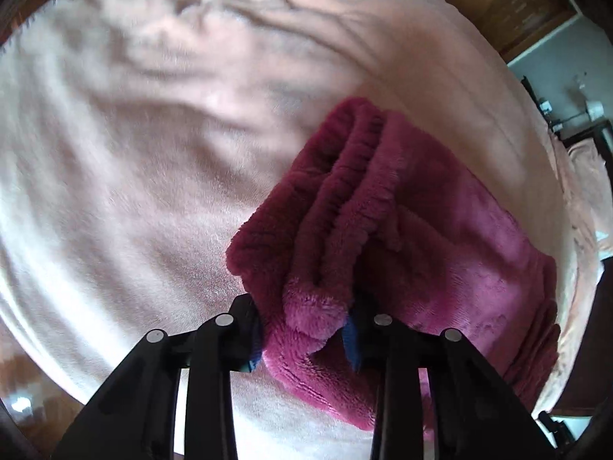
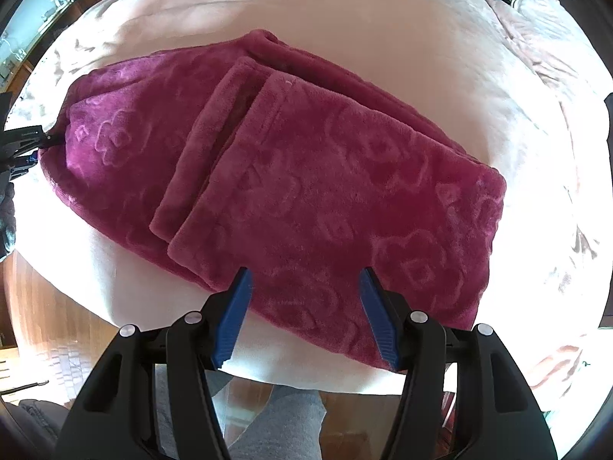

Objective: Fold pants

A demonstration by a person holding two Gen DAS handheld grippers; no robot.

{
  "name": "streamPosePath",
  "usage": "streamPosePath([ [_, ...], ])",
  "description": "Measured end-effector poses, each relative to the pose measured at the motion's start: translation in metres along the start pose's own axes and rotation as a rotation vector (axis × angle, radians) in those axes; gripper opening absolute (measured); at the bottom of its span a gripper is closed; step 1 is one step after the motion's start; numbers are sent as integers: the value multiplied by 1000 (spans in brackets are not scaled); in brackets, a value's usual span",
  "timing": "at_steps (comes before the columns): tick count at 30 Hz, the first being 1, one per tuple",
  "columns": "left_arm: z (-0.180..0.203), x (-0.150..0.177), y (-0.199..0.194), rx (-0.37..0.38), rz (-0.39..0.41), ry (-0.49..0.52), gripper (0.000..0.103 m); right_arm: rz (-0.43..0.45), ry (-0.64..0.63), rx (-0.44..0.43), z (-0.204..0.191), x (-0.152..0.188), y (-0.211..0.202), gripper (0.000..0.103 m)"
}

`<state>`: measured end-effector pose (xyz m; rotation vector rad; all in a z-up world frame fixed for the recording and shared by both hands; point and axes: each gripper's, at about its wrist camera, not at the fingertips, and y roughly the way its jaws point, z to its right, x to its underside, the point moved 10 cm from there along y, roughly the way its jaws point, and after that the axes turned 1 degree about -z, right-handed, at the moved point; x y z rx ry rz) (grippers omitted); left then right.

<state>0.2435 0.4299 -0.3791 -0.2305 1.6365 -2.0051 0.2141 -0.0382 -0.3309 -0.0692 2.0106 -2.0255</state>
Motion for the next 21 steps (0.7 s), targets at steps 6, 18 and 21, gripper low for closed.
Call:
streamPosePath([
  [6, 44, -1, -41, -38, 91, 112, 30, 26, 7, -28, 12, -7, -1, 60],
  [18, 180, 24, -102, -58, 219, 343, 30, 89, 50, -83, 75, -4, -16, 60],
  [21, 213, 34, -103, -56, 228, 397, 30, 95, 77, -94, 97, 3, -19, 60],
])
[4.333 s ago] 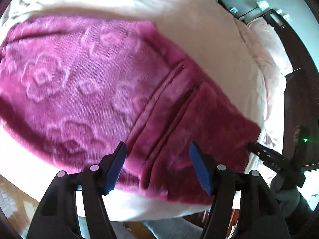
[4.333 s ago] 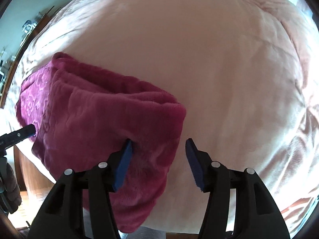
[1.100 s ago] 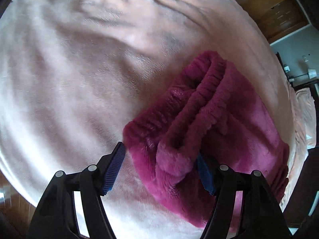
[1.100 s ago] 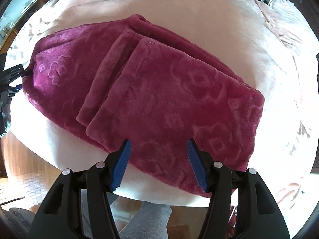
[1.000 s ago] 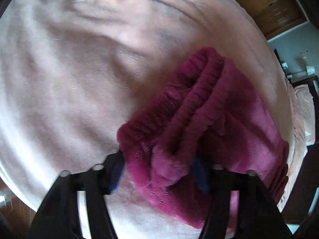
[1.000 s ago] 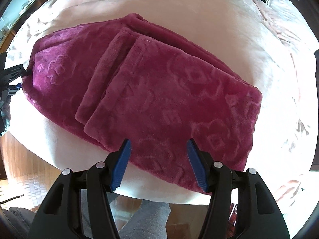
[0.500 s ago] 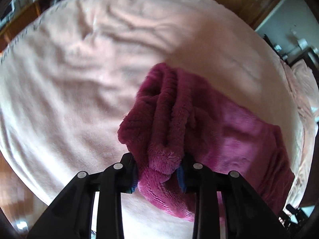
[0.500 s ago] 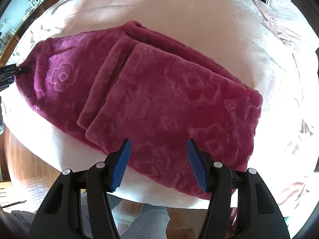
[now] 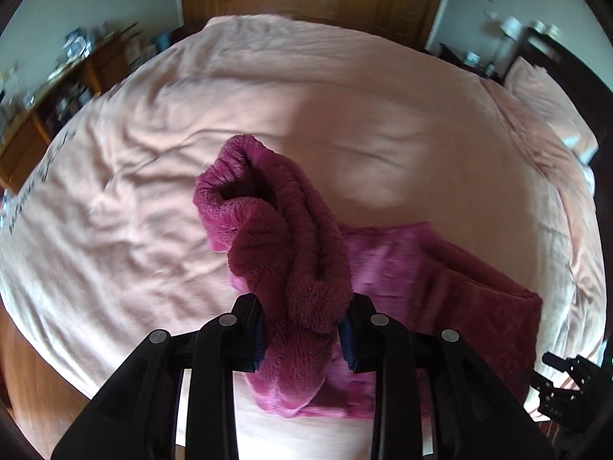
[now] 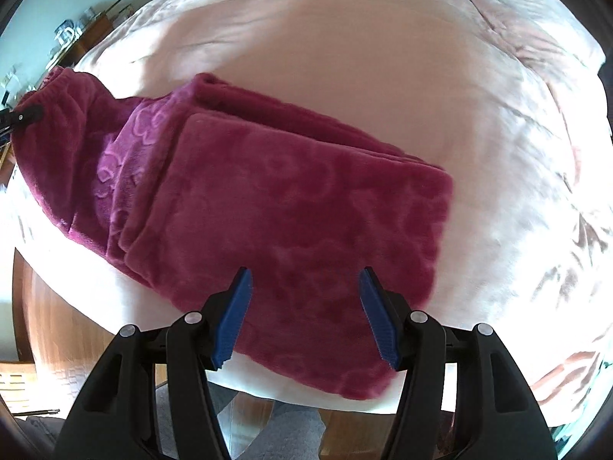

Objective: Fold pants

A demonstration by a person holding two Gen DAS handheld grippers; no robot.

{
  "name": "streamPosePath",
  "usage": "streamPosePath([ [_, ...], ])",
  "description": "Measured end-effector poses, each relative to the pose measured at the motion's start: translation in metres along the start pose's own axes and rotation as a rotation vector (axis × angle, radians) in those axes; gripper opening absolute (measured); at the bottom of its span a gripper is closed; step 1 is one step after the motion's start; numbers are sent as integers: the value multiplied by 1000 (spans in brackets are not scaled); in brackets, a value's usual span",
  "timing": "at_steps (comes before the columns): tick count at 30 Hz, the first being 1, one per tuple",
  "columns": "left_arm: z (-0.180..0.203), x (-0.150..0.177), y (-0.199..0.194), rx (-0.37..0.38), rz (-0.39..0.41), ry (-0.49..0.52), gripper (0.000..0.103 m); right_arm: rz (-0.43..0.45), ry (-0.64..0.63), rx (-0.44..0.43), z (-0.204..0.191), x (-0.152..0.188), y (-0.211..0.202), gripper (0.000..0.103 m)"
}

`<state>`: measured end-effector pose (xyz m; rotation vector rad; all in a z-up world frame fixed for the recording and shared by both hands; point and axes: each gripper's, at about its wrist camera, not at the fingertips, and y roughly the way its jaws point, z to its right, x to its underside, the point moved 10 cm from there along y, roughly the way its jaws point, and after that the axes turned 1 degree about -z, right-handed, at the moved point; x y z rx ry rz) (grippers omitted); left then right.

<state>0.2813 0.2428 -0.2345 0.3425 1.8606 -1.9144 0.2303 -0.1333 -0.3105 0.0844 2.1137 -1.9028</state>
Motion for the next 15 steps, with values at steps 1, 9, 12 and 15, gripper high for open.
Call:
streamPosePath([
  [1, 14, 0, -2, 6, 2, 18, 30, 1, 7, -2, 6, 2, -1, 60],
  [9, 112, 3, -14, 61, 9, 158, 30, 15, 71, -10, 62, 21, -11, 60],
  [12, 146, 7, -14, 80, 7, 212, 30, 21, 97, -15, 80, 29, -13, 60],
  [15, 176, 14, -11, 95, -7, 260, 29, 27, 115, -21, 93, 35, -15, 60],
])
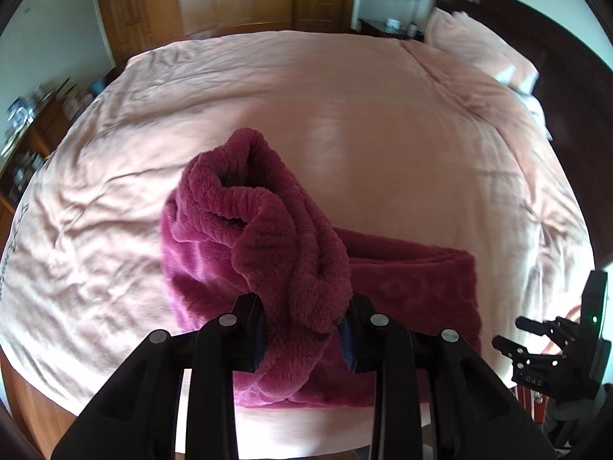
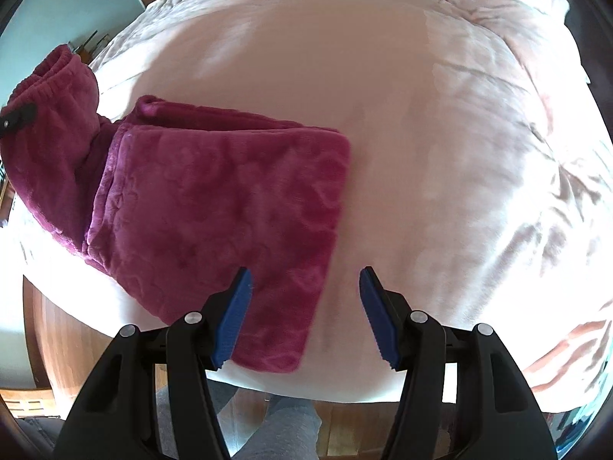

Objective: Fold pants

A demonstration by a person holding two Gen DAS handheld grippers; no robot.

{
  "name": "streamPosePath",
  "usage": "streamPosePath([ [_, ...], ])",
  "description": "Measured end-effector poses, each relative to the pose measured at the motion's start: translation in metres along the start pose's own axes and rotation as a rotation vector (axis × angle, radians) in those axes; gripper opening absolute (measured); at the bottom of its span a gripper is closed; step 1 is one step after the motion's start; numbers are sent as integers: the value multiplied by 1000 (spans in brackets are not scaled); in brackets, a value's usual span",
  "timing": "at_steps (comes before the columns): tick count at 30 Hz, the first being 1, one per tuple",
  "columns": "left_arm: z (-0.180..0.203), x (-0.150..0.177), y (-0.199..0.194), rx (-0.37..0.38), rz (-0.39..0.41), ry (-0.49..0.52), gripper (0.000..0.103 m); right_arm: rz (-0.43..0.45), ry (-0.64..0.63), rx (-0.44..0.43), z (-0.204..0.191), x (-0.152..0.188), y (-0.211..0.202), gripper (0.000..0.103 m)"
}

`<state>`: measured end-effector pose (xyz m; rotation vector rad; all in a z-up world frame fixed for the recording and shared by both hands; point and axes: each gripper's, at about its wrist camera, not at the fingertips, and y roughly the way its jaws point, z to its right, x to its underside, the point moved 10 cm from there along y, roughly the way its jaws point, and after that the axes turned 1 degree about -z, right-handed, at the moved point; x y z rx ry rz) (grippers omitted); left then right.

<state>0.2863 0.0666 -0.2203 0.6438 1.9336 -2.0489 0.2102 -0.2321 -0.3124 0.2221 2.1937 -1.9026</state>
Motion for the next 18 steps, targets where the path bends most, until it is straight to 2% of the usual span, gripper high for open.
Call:
streamPosePath([
  [12, 109, 27, 13, 78, -59, 182, 29, 6, 52, -5, 38, 16, -6, 60],
  [18, 146, 48, 28, 70, -94, 273, 29, 5, 68, -2, 48, 24, -8, 60],
])
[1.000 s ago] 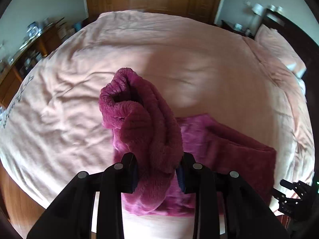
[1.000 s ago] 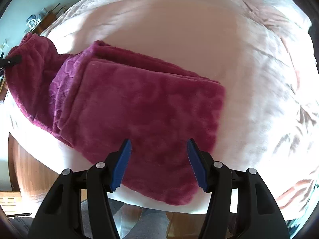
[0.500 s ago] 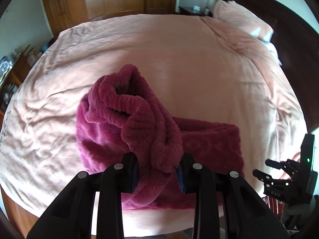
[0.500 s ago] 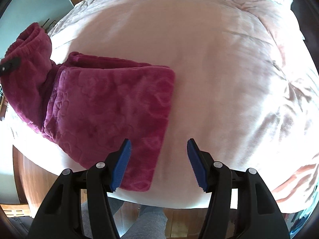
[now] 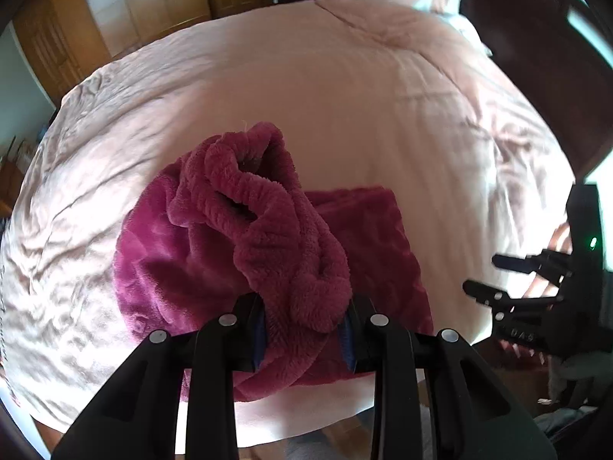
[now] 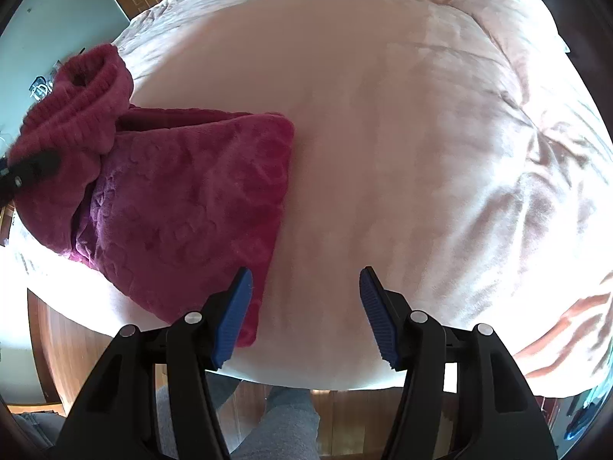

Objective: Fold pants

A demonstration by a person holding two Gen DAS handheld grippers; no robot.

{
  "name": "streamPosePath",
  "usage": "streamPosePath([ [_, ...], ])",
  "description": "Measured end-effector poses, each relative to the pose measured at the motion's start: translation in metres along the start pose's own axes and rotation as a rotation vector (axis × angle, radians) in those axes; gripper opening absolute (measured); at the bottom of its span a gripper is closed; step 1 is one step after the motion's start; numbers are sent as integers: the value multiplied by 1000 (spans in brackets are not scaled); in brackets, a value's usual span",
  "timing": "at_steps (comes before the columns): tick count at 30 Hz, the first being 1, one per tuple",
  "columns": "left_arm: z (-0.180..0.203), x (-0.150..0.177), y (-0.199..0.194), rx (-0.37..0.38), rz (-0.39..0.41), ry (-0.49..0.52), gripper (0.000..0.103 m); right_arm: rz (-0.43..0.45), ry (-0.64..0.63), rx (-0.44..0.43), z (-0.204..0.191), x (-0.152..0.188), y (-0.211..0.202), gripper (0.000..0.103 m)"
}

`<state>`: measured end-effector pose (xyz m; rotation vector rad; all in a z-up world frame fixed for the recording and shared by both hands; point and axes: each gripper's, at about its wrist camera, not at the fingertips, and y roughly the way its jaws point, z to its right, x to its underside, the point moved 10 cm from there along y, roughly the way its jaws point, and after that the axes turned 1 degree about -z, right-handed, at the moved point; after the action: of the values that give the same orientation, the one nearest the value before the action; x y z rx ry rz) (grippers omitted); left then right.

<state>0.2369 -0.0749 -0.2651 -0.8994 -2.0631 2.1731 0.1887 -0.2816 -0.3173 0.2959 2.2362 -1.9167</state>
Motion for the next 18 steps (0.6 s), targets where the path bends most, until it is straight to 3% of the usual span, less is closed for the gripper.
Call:
streamPosePath([
  [10, 97, 20, 18, 6, 4, 303, 29, -16, 48, 5, 21, 8, 5, 60],
  [15, 129, 29, 41, 29, -18, 384, 30, -24, 87, 17, 34, 7, 7, 60],
  [18, 134, 42, 66, 19, -67, 419, 38, -27, 114, 28, 45, 5, 7, 60],
])
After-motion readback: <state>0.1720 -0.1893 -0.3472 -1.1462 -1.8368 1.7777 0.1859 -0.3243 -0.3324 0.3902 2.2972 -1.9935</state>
